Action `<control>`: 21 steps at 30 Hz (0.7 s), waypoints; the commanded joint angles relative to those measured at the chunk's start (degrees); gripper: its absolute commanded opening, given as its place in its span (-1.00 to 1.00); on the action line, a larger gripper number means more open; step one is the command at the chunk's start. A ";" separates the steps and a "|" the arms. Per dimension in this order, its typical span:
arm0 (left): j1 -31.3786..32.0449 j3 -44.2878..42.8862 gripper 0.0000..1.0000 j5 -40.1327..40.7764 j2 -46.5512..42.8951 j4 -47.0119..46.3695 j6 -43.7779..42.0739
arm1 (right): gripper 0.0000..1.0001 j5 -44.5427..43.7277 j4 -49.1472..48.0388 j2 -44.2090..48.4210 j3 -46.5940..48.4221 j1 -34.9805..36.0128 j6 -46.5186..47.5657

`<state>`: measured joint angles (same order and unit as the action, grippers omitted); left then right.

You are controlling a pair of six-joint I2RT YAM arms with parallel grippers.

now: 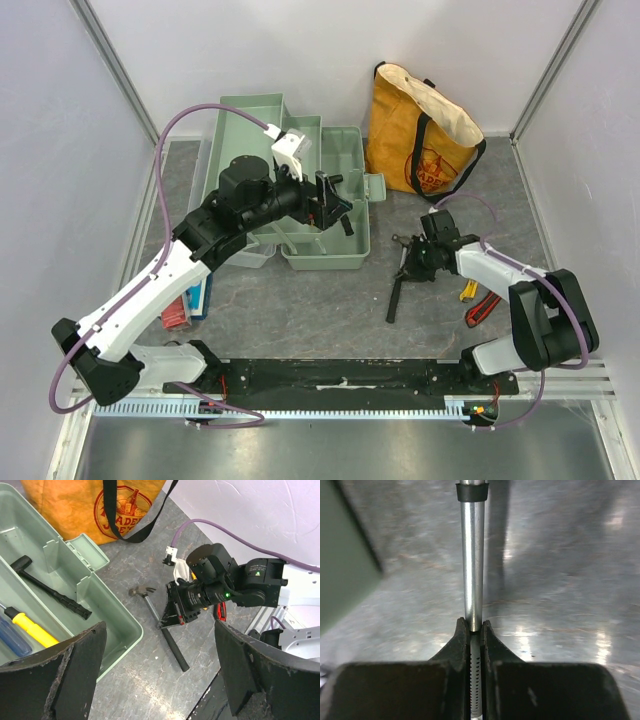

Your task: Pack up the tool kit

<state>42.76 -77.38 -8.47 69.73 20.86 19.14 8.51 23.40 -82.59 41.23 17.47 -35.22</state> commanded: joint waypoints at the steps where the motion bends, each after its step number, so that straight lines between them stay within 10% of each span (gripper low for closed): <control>1: -0.22 -0.31 0.85 -2.61 -0.04 -1.44 -1.56 | -1.00 19.50 -12.38 3.30 -2.29 -3.05 -13.26; 16: -0.22 -0.84 0.85 -0.06 -2.15 -0.12 -2.00 | -1.00 27.96 -38.50 12.80 -8.80 -7.98 -35.52; 21: -0.14 -0.93 0.85 1.00 -3.20 0.49 -2.08 | -1.00 24.90 -34.41 14.73 -4.78 -7.98 -29.85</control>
<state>42.76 -77.38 -9.06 69.14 21.15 19.14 33.23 -8.69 -70.76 32.51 9.58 -67.53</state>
